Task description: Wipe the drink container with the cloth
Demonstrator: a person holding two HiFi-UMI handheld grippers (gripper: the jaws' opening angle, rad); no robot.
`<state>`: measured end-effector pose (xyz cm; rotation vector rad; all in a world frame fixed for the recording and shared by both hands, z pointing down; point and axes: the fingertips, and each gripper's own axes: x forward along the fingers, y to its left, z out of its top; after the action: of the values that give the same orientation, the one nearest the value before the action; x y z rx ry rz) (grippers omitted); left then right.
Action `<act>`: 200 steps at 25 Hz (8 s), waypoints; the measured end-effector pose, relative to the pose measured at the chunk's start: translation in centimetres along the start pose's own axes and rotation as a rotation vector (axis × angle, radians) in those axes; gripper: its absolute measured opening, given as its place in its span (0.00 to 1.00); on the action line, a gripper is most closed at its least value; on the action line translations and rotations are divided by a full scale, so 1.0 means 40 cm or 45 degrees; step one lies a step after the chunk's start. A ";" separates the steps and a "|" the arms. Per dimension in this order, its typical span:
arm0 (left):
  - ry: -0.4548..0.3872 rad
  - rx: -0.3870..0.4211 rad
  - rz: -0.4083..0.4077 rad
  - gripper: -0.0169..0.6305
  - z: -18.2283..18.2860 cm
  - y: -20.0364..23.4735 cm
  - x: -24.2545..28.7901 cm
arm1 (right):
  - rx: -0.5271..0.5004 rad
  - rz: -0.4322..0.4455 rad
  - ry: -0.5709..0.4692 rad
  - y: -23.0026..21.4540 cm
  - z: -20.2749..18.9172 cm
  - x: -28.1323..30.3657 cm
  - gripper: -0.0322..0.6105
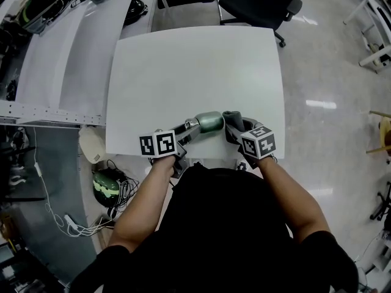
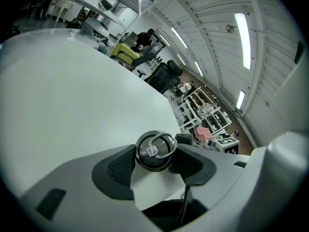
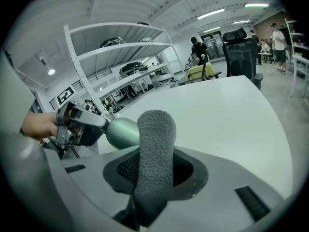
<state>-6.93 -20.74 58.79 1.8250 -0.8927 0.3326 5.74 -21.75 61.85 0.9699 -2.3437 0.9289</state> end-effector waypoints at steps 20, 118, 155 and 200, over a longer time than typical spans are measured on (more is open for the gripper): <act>0.297 1.094 -0.025 0.42 0.010 -0.124 0.058 | 0.197 -0.068 -0.126 -0.087 0.046 -0.099 0.22; 0.399 1.810 0.027 0.42 -0.096 -0.237 0.117 | 0.121 0.000 -0.219 0.029 0.121 -0.235 0.22; 0.009 0.925 -0.198 0.05 0.039 -0.194 -0.113 | 0.132 -0.175 -0.430 0.179 0.128 -0.301 0.22; -0.217 0.814 0.024 0.05 -0.528 -0.489 -0.305 | 0.000 0.118 -0.493 0.384 -0.231 -0.679 0.22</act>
<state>2.17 6.89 47.33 2.4613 -0.9916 0.5232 13.50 5.18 45.33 1.1342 -2.7280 0.8346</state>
